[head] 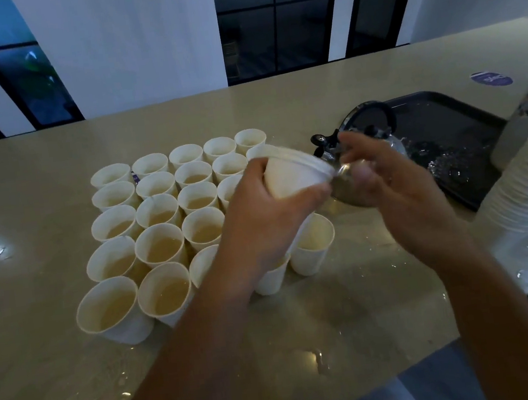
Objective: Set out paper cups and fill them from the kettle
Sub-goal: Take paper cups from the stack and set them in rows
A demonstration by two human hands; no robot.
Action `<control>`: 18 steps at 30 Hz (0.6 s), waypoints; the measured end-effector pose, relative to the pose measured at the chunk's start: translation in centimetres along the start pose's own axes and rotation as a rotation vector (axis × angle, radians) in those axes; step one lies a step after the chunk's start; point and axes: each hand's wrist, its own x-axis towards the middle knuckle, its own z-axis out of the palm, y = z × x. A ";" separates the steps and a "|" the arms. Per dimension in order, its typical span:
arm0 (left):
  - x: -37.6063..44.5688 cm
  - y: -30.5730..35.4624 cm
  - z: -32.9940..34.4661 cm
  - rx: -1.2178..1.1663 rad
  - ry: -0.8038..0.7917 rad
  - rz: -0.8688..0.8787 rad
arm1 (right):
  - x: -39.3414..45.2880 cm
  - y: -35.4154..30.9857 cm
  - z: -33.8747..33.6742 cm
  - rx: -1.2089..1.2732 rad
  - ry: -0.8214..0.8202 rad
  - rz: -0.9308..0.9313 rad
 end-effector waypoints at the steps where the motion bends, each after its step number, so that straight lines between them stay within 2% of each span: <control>1: 0.4 0.8 0.8 -0.011 -0.011 0.035 | 0.3 -0.4 -0.4 0.069 0.026 -0.014; 3: 1.2 2.1 2.8 -0.029 -0.031 0.122 | 1.6 -0.8 -1.3 0.129 0.132 -0.010; 6: 2.8 3.5 5.4 -0.009 -0.061 0.207 | 5.2 0.7 -3.1 0.106 0.384 0.053; 8: 4.9 3.8 6.3 0.066 -0.063 0.223 | 8.8 2.5 -4.3 -0.031 0.402 0.104; 10: 7.6 4.0 6.6 0.188 -0.069 0.193 | 12.3 4.2 -5.3 -0.250 0.288 0.123; 13: 11.6 3.8 6.1 0.360 -0.041 0.158 | 16.4 6.3 -6.3 -0.681 0.022 0.099; 18: 16.1 3.0 5.6 0.499 0.022 0.170 | 19.8 8.6 -7.6 -0.934 -0.371 0.245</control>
